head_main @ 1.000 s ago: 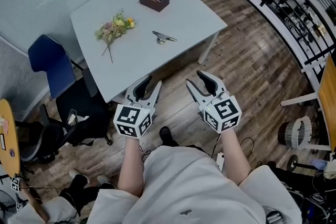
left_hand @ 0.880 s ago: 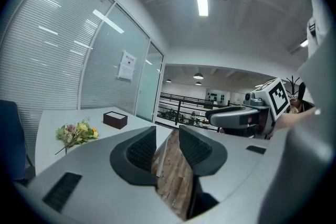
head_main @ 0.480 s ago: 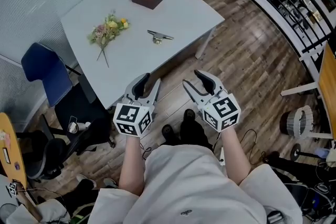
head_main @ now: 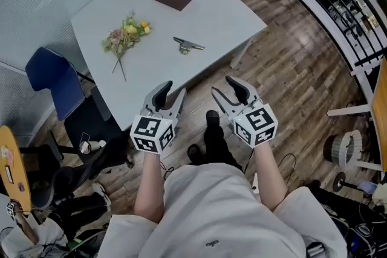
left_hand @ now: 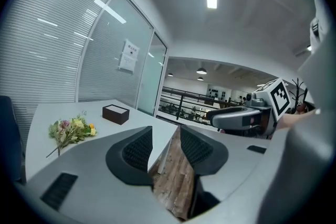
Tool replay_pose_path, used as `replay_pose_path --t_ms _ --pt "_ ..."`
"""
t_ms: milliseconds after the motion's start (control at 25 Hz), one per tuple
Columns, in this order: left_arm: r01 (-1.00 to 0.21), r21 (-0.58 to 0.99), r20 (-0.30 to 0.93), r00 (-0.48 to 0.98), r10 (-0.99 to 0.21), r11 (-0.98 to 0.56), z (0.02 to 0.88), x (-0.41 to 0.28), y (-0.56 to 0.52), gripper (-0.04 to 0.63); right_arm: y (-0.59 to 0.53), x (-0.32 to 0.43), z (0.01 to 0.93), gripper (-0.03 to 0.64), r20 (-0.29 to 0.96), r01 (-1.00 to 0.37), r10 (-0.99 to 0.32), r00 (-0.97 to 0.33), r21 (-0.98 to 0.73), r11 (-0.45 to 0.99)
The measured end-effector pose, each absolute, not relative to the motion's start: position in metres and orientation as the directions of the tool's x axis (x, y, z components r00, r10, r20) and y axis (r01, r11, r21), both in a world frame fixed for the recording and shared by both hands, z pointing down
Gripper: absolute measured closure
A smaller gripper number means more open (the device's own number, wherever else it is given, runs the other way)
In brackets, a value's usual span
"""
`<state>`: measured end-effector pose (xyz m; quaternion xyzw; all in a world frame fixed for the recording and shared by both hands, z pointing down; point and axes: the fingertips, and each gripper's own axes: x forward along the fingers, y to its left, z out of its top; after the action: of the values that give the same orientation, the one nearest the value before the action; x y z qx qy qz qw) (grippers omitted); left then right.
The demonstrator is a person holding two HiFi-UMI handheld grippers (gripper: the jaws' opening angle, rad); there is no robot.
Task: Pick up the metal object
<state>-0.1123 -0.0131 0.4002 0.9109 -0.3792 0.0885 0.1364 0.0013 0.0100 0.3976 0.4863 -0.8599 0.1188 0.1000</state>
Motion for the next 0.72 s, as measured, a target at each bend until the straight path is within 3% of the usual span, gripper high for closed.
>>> replay_pose_path --t_ms 720 --pt "-0.809 0.209 0.307 0.587 -0.749 -0.549 0.405 -0.082 -0.15 0.43 -0.139 0.033 0.396 0.414 0.286 -0.776 -0.729 -0.622 -0.097 0.624"
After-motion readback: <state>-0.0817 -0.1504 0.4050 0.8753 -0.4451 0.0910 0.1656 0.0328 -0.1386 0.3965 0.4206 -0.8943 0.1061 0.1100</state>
